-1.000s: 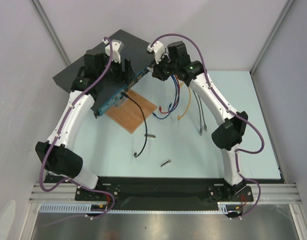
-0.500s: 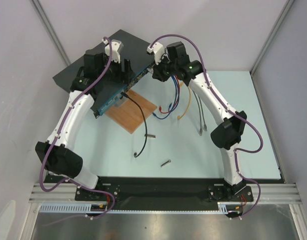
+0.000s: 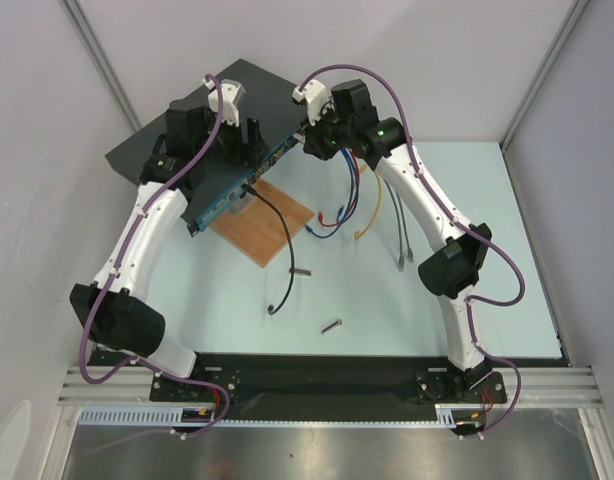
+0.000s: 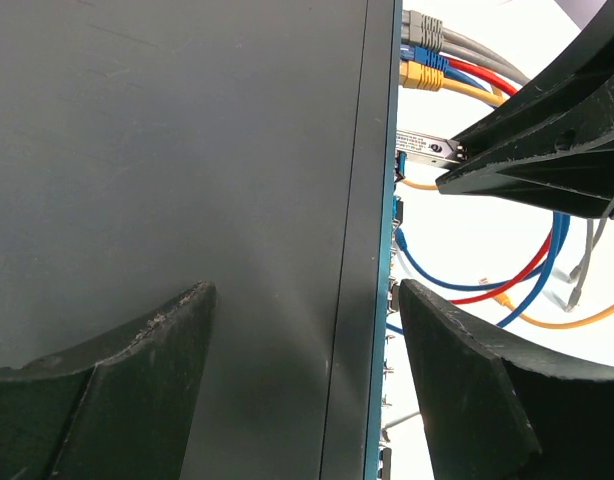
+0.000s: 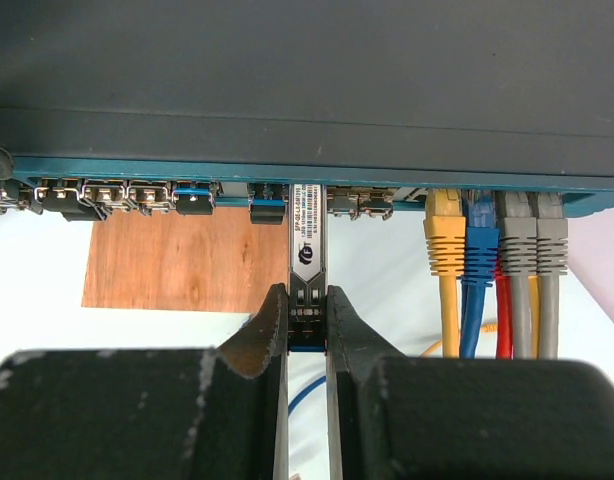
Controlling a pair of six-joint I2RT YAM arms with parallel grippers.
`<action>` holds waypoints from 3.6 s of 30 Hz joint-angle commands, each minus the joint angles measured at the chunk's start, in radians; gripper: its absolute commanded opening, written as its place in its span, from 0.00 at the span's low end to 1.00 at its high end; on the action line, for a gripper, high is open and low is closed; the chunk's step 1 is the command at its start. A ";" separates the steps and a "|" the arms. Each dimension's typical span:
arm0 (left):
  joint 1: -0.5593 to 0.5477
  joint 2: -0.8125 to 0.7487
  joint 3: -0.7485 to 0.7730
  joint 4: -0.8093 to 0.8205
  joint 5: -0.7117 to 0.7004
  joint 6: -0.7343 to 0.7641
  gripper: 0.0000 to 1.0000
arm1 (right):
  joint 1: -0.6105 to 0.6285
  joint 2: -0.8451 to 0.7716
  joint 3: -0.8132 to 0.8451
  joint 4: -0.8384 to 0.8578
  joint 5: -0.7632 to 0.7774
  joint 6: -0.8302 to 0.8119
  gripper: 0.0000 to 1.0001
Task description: Insert the plug into the switch port
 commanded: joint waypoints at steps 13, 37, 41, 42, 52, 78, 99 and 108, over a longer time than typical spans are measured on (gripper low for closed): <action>0.022 -0.038 -0.023 0.016 0.019 -0.024 0.79 | 0.037 0.024 0.012 0.130 -0.102 0.000 0.00; 0.024 -0.036 -0.032 0.021 0.030 -0.027 0.79 | 0.014 0.005 -0.003 0.015 -0.018 -0.032 0.00; 0.024 -0.033 -0.031 0.022 0.035 -0.027 0.79 | 0.019 0.001 -0.005 -0.018 -0.018 -0.038 0.00; 0.024 -0.033 -0.032 0.024 0.035 -0.027 0.79 | 0.019 -0.002 -0.006 -0.022 -0.020 -0.036 0.00; 0.024 -0.036 -0.037 0.027 0.035 -0.031 0.79 | 0.024 -0.004 -0.012 -0.059 -0.016 -0.038 0.00; 0.024 -0.033 -0.029 0.028 0.047 -0.031 0.79 | -0.004 -0.008 -0.012 -0.146 0.011 -0.017 0.00; 0.024 -0.039 -0.046 0.045 0.053 -0.043 0.79 | 0.031 0.024 0.077 -0.033 -0.003 0.023 0.00; 0.024 -0.048 -0.062 0.053 0.050 -0.046 0.79 | 0.036 0.064 0.124 0.016 0.014 0.029 0.00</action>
